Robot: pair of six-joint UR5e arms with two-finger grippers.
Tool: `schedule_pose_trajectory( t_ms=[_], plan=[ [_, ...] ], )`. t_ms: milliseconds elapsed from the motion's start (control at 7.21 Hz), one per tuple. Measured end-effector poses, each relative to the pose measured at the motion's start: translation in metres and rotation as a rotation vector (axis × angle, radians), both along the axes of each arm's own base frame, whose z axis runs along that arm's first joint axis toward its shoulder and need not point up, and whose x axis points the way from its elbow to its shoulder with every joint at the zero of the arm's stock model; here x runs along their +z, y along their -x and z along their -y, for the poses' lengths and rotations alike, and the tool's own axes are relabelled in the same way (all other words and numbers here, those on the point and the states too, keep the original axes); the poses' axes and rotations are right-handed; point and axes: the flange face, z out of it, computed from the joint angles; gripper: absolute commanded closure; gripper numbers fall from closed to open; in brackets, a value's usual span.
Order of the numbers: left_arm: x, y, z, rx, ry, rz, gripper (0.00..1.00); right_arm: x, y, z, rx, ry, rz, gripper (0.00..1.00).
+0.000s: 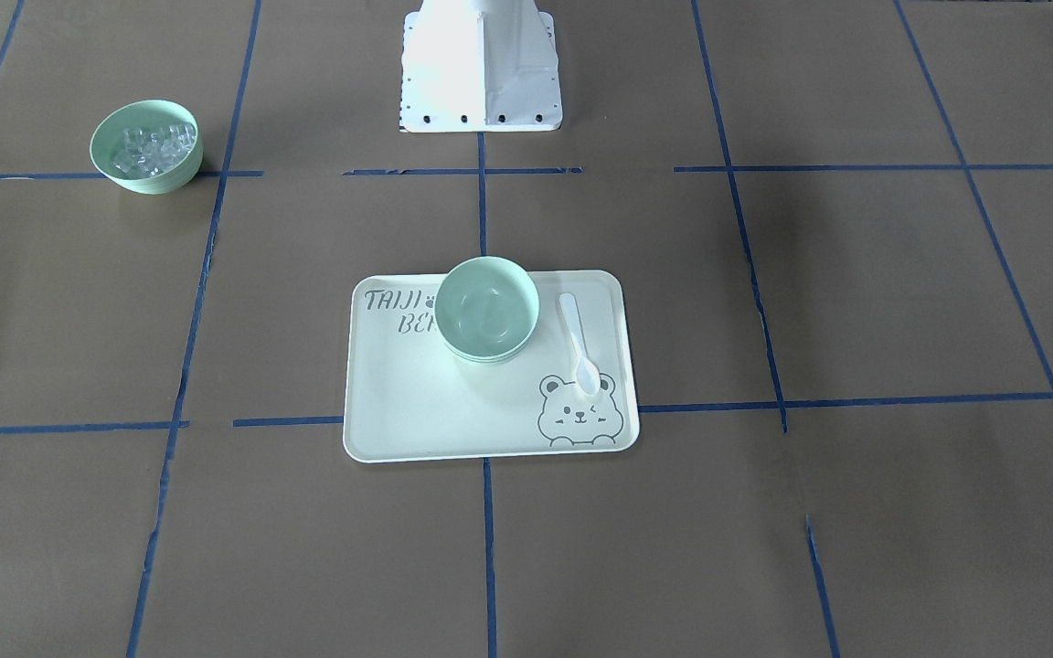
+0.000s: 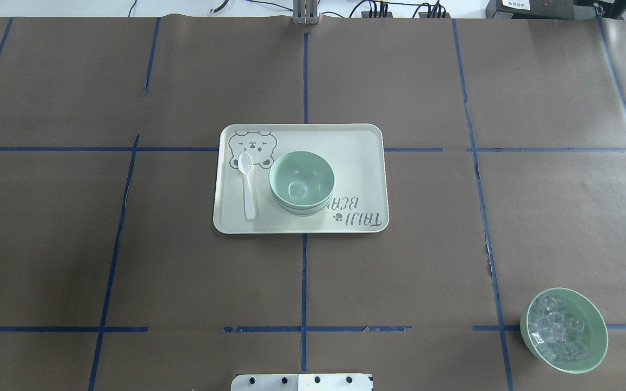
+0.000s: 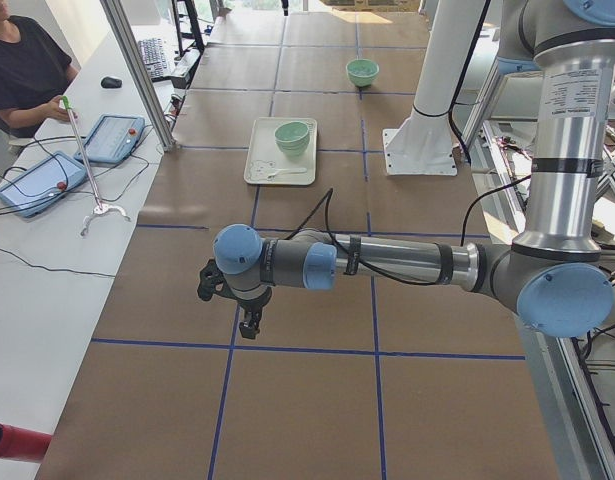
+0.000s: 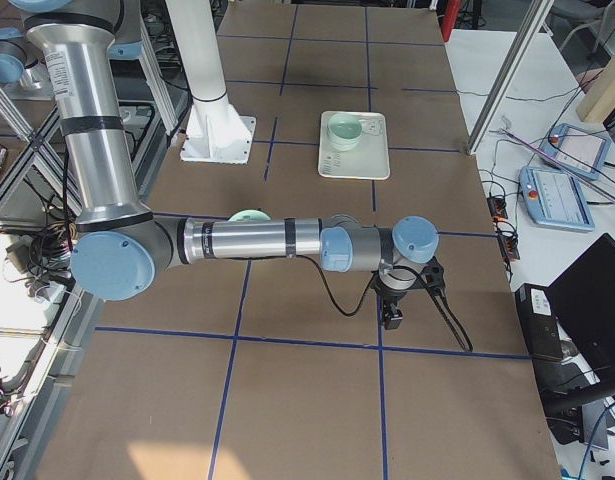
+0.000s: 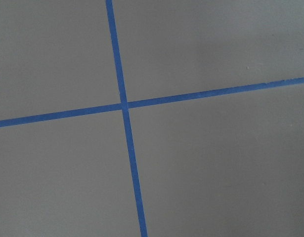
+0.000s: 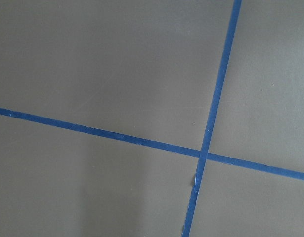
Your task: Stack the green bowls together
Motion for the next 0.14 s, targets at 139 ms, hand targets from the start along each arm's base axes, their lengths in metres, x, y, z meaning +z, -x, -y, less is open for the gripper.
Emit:
schedule_pose_trajectory(
  t_ms=[139],
  plan=[
    [0.0015, 0.0027, 0.0008, -0.002, -0.005, 0.041, 0.0, -0.0078, -0.0007, -0.0004, 0.0, -0.018, -0.003, 0.0]
  ],
)
